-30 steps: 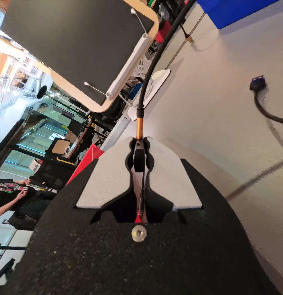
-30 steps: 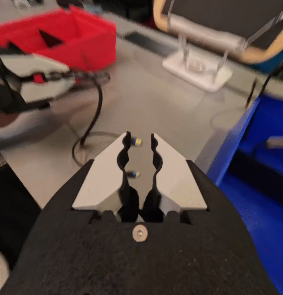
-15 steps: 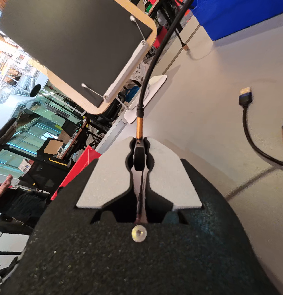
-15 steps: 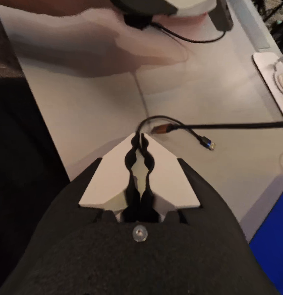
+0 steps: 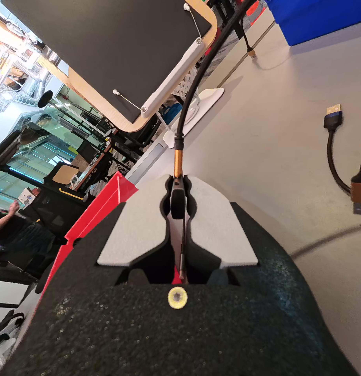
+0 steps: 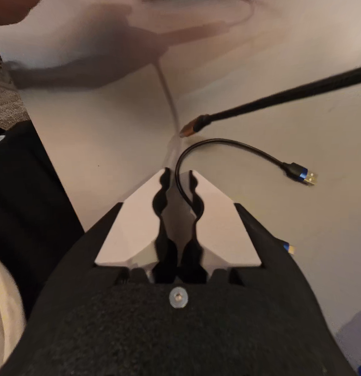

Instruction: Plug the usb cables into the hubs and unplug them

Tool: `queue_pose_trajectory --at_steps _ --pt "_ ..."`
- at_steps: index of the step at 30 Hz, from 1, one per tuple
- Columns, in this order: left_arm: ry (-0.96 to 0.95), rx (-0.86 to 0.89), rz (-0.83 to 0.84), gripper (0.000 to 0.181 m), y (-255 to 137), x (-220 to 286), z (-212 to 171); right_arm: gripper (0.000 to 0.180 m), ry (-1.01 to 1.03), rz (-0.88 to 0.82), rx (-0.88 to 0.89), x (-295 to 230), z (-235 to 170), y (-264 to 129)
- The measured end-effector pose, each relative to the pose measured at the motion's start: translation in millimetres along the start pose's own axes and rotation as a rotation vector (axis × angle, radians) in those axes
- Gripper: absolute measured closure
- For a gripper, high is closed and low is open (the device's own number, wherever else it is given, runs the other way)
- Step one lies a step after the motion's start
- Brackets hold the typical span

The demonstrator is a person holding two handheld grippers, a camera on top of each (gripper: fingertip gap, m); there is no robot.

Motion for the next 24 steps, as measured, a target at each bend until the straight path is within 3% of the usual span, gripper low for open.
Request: queue_pose_trajectory --at_steps 1,4,8,11,15,17,21,24 --pt "0.000 0.001 0.001 0.171 0 0 0 0.176 0.017 0.019 0.003 -1 -1 0" --pt "-0.002 -0.002 0.009 0.171 1 -1 -1 0.177 0.017 0.125 -0.014 -9 3 -2" --pt "-0.021 -0.015 0.014 0.171 3 -4 -3 0.176 0.066 0.551 0.216 -38 31 -42" --pt "-0.033 -0.019 0.015 0.171 3 -6 -5 0.179 0.174 0.696 0.444 -24 53 -84" --pt "-0.050 -0.037 0.007 0.171 6 -6 -7 0.180 0.382 0.627 0.722 33 61 -110" --pt "-0.051 -0.047 0.010 0.171 6 -6 -7 0.180 0.483 0.528 0.763 59 47 -107" --pt "-0.038 -0.052 0.013 0.171 5 -7 -8 0.177 0.472 0.224 0.391 74 0 -70" --pt "-0.032 -0.057 0.003 0.171 6 -4 -9 0.171 0.335 0.045 0.189 68 -20 -56"
Point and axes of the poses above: each gripper's, where its closed fingertips meet, y out along the fingers, z out of its top, x = y × z across the jaws, the point moved 8 cm from there along -y, back along the fingers, and after that the axes turned 5 degrees about z, right-handed, at the moved point
